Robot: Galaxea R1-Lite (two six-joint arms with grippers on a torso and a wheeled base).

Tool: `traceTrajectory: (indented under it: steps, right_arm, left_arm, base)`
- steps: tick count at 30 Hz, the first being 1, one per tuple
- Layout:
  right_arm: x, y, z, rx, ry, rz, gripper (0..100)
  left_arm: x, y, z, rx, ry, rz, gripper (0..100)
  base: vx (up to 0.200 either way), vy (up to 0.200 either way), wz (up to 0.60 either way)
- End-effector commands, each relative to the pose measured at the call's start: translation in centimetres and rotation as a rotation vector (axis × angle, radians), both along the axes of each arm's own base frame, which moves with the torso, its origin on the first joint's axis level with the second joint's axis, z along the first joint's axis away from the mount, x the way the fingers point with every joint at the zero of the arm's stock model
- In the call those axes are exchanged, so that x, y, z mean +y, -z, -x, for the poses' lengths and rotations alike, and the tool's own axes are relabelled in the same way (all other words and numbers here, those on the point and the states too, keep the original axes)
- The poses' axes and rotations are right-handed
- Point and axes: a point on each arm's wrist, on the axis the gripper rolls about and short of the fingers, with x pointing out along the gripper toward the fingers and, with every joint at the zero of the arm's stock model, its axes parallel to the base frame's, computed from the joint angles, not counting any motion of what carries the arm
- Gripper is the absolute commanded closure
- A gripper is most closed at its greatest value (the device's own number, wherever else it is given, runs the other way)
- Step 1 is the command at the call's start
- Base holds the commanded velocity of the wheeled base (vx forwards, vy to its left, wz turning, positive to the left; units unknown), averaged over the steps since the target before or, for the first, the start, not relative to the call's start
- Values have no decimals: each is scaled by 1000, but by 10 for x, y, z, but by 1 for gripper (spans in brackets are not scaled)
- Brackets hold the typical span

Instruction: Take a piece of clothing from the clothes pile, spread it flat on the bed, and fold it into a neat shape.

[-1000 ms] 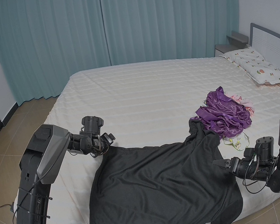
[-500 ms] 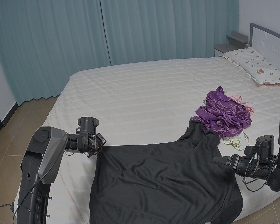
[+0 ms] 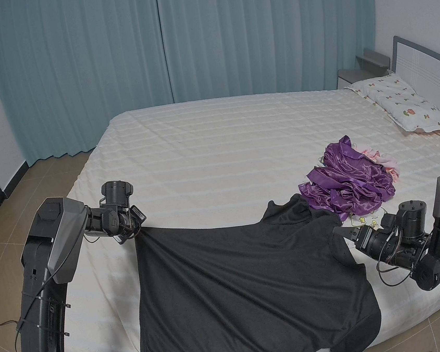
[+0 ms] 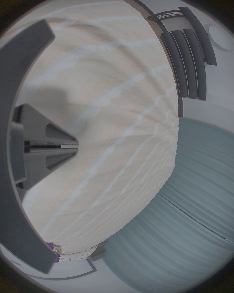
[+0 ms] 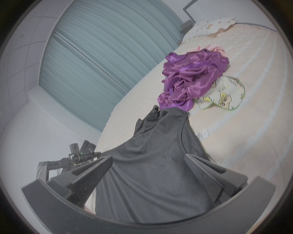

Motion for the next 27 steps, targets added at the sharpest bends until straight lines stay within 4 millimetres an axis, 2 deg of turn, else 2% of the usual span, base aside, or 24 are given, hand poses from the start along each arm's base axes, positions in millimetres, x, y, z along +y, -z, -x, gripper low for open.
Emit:
traceTrajectory:
  steps: [1, 6, 9, 11, 14, 16, 17, 18, 23, 24, 25, 26, 27]
  right_arm:
    - [3, -2, -12, -21, 5, 1, 0]
    - [5, -7, -26, -51, 7, -4, 0]
    - [7, -8, -34, -52, 6, -6, 0]
    - [9, -11, -44, -53, 9, -4, 0]
    - [15, -16, -63, -39, 25, 6, 0]
    - [19, -17, -76, -11, 44, 18, 0]
    - [20, -18, -79, -5, 50, 21, 0]
    - [23, -18, -88, 11, 65, 31, 0]
    - [34, -16, -119, 17, 94, 60, 0]
    - [34, -16, -119, 17, 94, 60, 0]
    - [41, -13, -127, 23, 80, 65, 0]
    - [42, -13, -128, 26, 78, 66, 0]
    - [47, -12, -135, 29, 71, 71, 0]
  left_arm:
    - [2, -4, 0, -8, -4, -1, 0]
    - [5, -6, 3, 7, -14, 5, 0]
    - [8, -16, 8, 4, -28, 30, 0]
    - [11, -34, 20, 5, 1, 81, 0]
    - [13, -57, 47, 24, 55, 138, 0]
    - [12, -62, 65, 34, 78, 159, 0]
    - [12, -62, 68, 34, 80, 161, 0]
    - [13, -63, 81, 30, 84, 168, 0]
    - [9, -51, 134, 42, 115, 209, 0]
    - [9, -51, 134, 42, 115, 209, 0]
    - [7, -44, 153, 64, 121, 231, 0]
    - [6, -43, 157, 69, 120, 238, 0]
    - [2, -36, 171, 95, 119, 266, 0]
  base:
    - [0, 0, 0]
    - [0, 0, 0]
    - [0, 0, 0]
    - [0, 0, 0]
    - [0, 0, 0]
    - [0, 0, 0]
    - [0, 0, 0]
    - [0, 0, 0]
    - [0, 0, 0]
    - [0, 0, 0]
    - [0, 0, 0]
    - [0, 0, 0]
    - [0, 0, 0]
